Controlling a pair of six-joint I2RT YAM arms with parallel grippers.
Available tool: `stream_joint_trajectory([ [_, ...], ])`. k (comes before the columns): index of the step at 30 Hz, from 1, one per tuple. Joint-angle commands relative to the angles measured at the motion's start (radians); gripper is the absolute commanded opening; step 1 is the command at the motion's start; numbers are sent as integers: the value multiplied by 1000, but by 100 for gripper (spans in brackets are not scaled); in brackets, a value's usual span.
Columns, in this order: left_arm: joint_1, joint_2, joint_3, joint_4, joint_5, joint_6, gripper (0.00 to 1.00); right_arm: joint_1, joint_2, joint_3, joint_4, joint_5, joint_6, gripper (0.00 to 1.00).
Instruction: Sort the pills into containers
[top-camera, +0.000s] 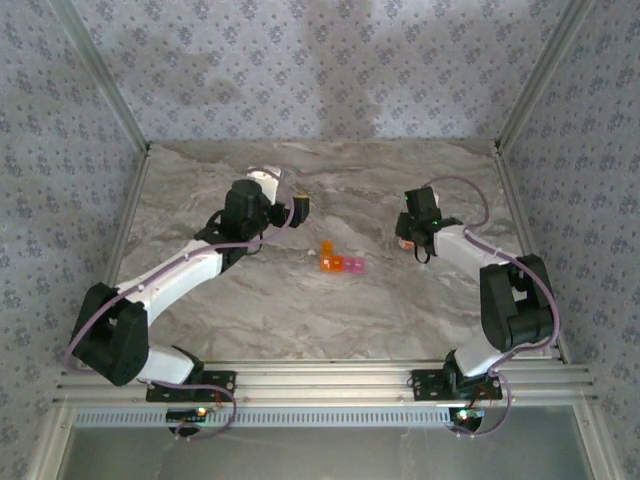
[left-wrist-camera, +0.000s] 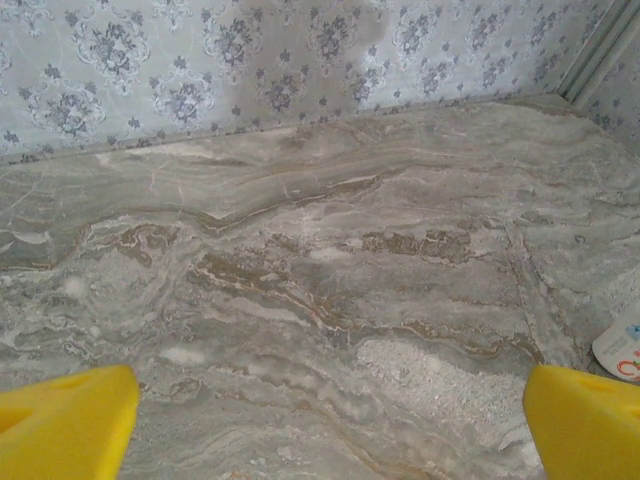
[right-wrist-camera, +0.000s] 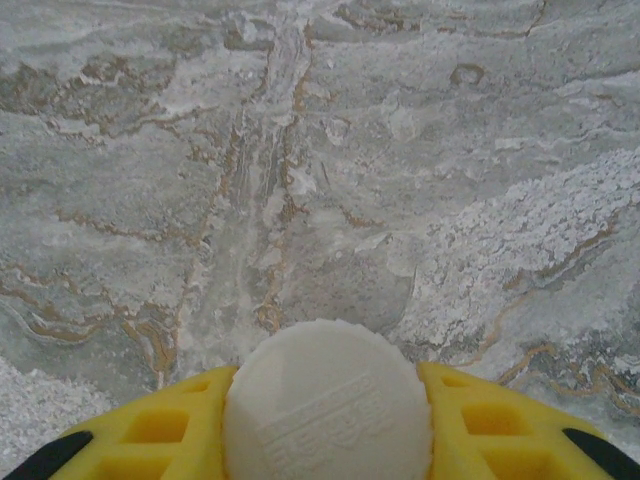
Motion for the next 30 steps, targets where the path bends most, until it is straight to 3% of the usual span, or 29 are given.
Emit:
stream_joint_trajectory([
  [1,6,0,68,-76,-13,-21,98,-8,0,-19,9,3,21,53],
  [6,11,-10,56,-43,-17,-46,98,-9,-23,-21,0,-14,18,66],
  [11,12,6,90,-113,-38,-43,98,-14,-82,19,-47,-29,3,76],
  [14,13,9,82,-112,-114,-64,98,-16,-111,53,-72,-40,-8,78],
  [24,12,91,139,-184,-94,-43,98,63,-147,161,-175,-209,-33,80],
  [28,13,167,211,-266,-66,-44,89,132,-142,173,-232,-270,-49,81],
  [30,13,220,281,-353,-32,-49,75,162,-141,168,-257,-276,-50,81],
])
